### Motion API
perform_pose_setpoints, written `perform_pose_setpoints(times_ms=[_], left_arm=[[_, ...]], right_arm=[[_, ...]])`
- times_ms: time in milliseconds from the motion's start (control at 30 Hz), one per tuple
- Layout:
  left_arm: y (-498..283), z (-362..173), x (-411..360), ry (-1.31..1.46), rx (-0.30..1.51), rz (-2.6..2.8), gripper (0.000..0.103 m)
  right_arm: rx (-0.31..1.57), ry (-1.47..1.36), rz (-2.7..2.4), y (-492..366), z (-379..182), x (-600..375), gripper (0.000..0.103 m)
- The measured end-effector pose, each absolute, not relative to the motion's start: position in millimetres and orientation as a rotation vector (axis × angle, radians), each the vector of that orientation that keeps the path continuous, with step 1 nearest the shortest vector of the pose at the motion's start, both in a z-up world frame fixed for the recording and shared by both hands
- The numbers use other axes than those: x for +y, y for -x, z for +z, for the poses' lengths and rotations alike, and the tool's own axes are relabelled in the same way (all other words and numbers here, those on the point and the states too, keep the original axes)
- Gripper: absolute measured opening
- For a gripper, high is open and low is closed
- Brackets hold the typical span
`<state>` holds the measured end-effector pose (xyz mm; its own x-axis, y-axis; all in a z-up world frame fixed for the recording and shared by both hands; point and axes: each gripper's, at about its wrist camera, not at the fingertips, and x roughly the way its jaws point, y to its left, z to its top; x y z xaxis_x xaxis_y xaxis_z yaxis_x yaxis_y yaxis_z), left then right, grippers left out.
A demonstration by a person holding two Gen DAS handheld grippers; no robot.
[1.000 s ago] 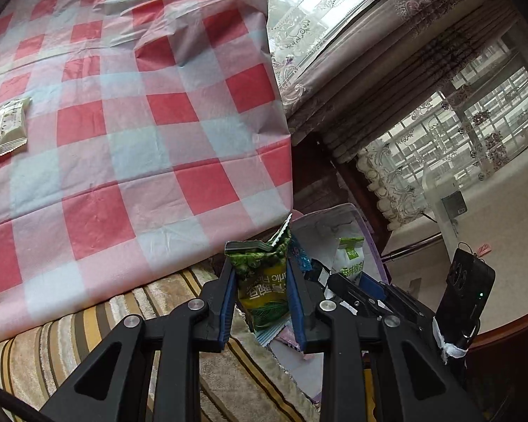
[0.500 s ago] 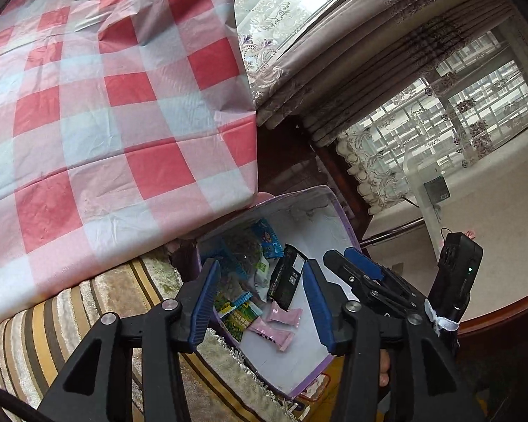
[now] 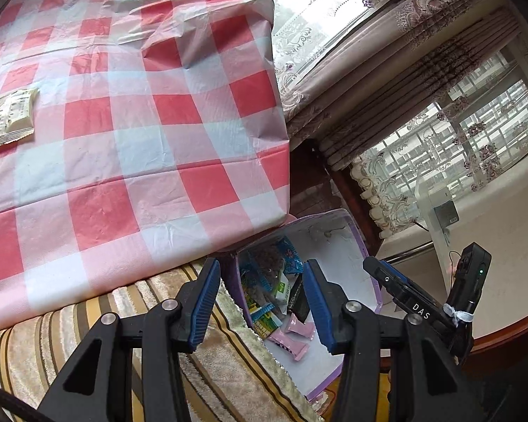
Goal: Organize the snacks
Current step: 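Open the left tool over the white box while the right tool releases the green nut bag, then move both open tools back to the snack pile on the table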
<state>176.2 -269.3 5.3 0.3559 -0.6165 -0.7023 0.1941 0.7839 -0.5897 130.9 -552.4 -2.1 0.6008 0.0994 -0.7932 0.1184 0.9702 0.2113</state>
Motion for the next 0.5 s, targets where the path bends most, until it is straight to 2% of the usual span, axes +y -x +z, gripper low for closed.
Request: perform_pose_setpoints(times_ms=[500], left_arm=[[-144.2, 6.0, -178.4, 0.58, 1.033, -0.377, 0.05]], right_arm=[[0.975, -0.164, 0.211, -140.6, 0.2, -451.4, 0.067]])
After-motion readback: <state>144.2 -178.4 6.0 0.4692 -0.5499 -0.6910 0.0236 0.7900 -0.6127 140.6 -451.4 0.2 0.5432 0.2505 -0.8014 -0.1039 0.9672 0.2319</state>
